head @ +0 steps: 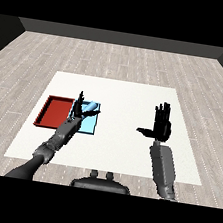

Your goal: Pick the blue can and put it in the blue box

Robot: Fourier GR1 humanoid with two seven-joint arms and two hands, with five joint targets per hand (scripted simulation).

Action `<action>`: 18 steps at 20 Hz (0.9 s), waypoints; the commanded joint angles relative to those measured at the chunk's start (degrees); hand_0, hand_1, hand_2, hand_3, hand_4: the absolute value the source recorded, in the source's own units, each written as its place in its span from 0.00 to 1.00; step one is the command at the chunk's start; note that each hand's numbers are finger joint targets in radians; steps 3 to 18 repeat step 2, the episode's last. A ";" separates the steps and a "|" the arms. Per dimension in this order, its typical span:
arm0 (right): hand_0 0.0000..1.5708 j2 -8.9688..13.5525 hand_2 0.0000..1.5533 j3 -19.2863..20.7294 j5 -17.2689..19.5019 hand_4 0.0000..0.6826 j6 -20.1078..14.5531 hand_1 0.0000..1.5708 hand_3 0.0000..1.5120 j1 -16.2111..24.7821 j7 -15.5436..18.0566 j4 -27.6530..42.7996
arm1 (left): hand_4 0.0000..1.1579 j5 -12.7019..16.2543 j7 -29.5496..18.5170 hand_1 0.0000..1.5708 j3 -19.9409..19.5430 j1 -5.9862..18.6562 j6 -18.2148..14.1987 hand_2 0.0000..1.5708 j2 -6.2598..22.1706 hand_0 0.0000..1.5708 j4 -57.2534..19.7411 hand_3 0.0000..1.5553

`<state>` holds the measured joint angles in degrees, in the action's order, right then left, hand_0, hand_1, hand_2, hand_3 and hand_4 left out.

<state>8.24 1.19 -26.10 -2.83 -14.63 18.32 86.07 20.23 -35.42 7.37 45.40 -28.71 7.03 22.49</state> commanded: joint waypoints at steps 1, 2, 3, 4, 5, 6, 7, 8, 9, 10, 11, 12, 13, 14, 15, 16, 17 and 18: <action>0.00 0.56 0.00 -0.52 0.47 0.00 1.27 0.00 0.00 2.32 0.37 0.13 | 0.00 1.82 -7.37 0.00 -0.12 -3.94 9.18 0.00 0.45 0.00 10.86 0.00; 0.00 0.92 0.00 -0.94 0.99 0.00 2.19 0.00 0.00 3.97 0.61 -1.22 | 0.00 1.74 -7.83 0.00 0.57 -6.76 9.30 0.00 0.29 0.00 13.50 0.00; 0.00 0.92 0.00 -0.94 0.99 0.00 2.19 0.00 0.00 3.97 0.61 -1.22 | 0.00 1.74 -7.83 0.00 0.57 -6.76 9.30 0.00 0.29 0.00 13.50 0.00; 0.00 0.92 0.00 -0.94 0.99 0.00 2.19 0.00 0.00 3.97 0.61 -1.22 | 0.00 1.74 -7.83 0.00 0.57 -6.76 9.30 0.00 0.29 0.00 13.50 0.00; 0.00 0.92 0.00 -0.94 0.99 0.00 2.19 0.00 0.00 3.97 0.61 -1.22 | 0.00 1.74 -7.83 0.00 0.57 -6.76 9.30 0.00 0.29 0.00 13.50 0.00; 0.00 0.92 0.00 -0.94 0.99 0.00 2.19 0.00 0.00 3.97 0.61 -1.22 | 0.00 1.74 -7.83 0.00 0.57 -6.76 9.30 0.00 0.29 0.00 13.50 0.00; 0.00 0.92 0.00 -0.94 0.99 0.00 2.19 0.00 0.00 3.97 0.61 -1.22 | 0.00 1.74 -7.83 0.00 0.57 -6.76 9.30 0.00 0.29 0.00 13.50 0.00; 0.00 0.92 0.00 -0.94 0.99 0.00 2.19 0.00 0.00 3.97 0.61 -1.22 | 0.00 1.74 -7.83 0.00 0.57 -6.76 9.30 0.00 0.29 0.00 13.50 0.00; 0.00 0.92 0.00 -0.94 0.99 0.00 2.19 0.00 0.00 3.97 0.61 -1.22 | 0.00 1.74 -7.83 0.00 0.57 -6.76 9.30 0.00 0.29 0.00 13.50 0.00; 0.00 0.92 0.00 -0.94 0.99 0.00 2.19 0.00 0.00 3.97 0.61 -1.22 | 0.00 1.74 -7.83 0.00 0.57 -6.76 9.30 0.00 0.29 0.00 13.50 0.00; 0.00 0.92 0.00 -0.94 0.99 0.00 2.19 0.00 0.00 3.97 0.61 -1.22 | 0.00 1.74 -7.83 0.00 0.57 -6.76 9.30 0.00 0.29 0.00 13.50 0.00; 0.00 0.92 0.00 -0.94 0.99 0.00 2.19 0.00 0.00 3.97 0.61 -1.22 | 0.00 1.74 -7.83 0.00 0.57 -6.76 9.30 0.00 0.29 0.00 13.50 0.00; 0.00 0.92 0.00 -0.94 0.99 0.00 2.19 0.00 0.00 3.97 0.61 -1.22 | 0.00 1.74 -7.83 0.00 0.57 -6.76 9.30 0.00 0.29 0.00 13.50 0.00; 0.00 0.92 0.00 -0.94 0.99 0.00 2.19 0.00 0.00 3.97 0.61 -1.22 | 0.00 1.74 -7.83 0.00 0.57 -6.76 9.30 0.00 0.29 0.00 13.50 0.00; 0.00 0.92 0.00 -0.94 0.99 0.00 2.19 0.00 0.00 3.97 0.61 -1.22 | 0.00 1.74 -7.83 0.00 0.57 -6.76 9.30 0.00 0.29 0.00 13.50 0.00; 0.00 0.92 0.00 -0.94 0.99 0.00 2.19 0.00 0.00 3.97 0.61 -1.22 | 0.00 1.74 -7.83 0.00 0.57 -6.76 9.30 0.00 0.29 0.00 13.50 0.00; 0.00 0.92 0.00 -0.94 0.99 0.00 2.19 0.00 0.00 3.97 0.61 -1.22 | 0.00 1.74 -7.83 0.00 0.57 -6.76 9.30 0.00 0.29 0.00 13.50 0.00; 0.00 0.92 0.00 -0.94 0.99 0.00 2.19 0.00 0.00 3.97 0.61 -1.22 | 0.00 1.74 -7.83 0.00 0.57 -6.76 9.30 0.00 0.29 0.00 13.50 0.00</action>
